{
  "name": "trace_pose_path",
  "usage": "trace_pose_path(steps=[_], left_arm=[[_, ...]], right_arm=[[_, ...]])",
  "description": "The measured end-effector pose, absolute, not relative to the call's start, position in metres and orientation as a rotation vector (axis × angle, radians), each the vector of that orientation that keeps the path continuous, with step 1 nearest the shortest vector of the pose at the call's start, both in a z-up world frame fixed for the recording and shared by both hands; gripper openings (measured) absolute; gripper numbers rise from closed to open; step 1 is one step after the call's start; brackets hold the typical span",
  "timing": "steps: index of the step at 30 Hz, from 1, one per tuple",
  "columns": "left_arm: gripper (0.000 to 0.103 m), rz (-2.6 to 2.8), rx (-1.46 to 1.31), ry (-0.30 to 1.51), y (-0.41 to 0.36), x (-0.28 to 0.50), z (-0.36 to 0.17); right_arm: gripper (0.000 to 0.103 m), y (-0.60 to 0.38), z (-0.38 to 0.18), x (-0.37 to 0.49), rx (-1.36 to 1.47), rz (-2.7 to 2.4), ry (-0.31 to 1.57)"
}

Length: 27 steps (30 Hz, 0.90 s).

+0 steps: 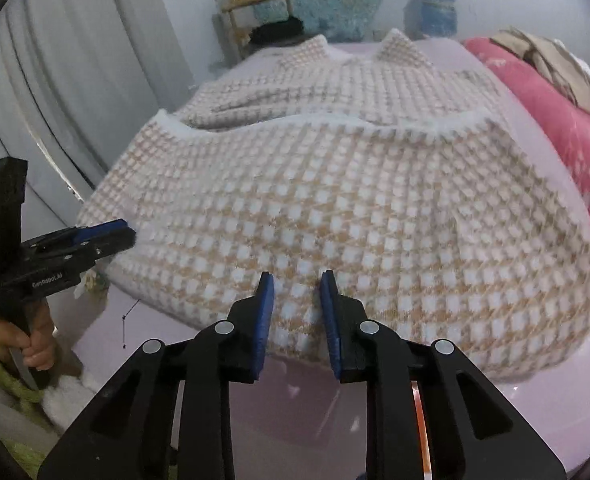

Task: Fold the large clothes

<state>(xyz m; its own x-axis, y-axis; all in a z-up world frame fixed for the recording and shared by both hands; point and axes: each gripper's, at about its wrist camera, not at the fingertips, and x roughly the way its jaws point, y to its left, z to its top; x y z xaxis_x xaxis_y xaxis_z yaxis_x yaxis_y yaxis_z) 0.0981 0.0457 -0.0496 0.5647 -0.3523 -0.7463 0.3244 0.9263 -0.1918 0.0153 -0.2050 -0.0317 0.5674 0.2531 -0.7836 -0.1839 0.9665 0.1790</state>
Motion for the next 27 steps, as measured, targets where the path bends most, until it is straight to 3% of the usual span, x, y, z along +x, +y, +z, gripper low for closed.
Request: trace_pose_path(steps=[4,8,16,23,27], left_arm=[[0.035,-0.356,-0.055,0.835,0.066,0.086,-0.035],[0.034,-0.306,-0.141,0.889,0.086,0.097,-0.057],[0.034,-0.241,-0.109,0.855,0.101,0.094,-0.038],[0.034,-0.224,-0.122,0.874,0.101,0.101,-0.044],[0.036,-0.236,-0.126,0.845,0.105,0.099,-0.035]], right_arm=[[0.022,-0.220,-0.011,-0.003,0.025,0.152,0.882],[0.022,-0.249,-0.049,0.001,0.117,0.082,0.947],[0.025,-0.271,-0.015,-0.017,0.096,-0.055,0.847],[0.025,-0.287,-0.037,-0.013,0.085,-0.167,0.902],[0.033,-0.287,-0.019,-0.019,0.099,-0.192,0.837]])
